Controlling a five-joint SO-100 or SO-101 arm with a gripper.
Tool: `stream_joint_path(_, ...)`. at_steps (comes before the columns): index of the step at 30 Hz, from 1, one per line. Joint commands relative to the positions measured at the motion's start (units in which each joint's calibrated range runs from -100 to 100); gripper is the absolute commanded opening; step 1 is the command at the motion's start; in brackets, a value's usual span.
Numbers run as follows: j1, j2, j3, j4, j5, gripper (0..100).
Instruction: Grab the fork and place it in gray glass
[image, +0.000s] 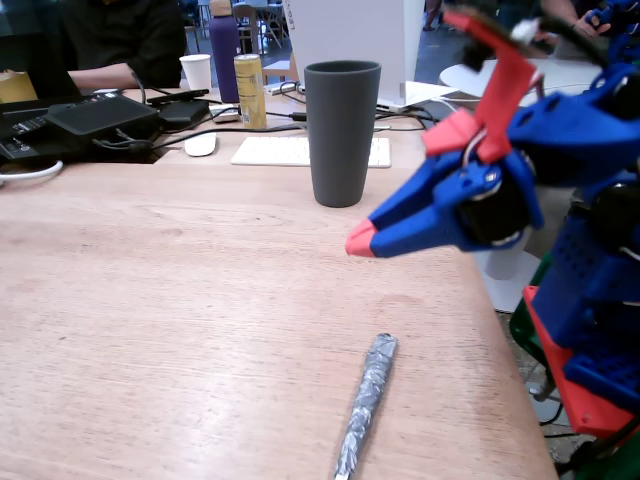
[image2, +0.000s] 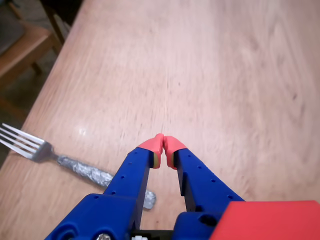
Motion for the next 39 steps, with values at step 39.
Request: stream_joint_path(39,-34.2,60.4,-56.6,25.8,19.4,0)
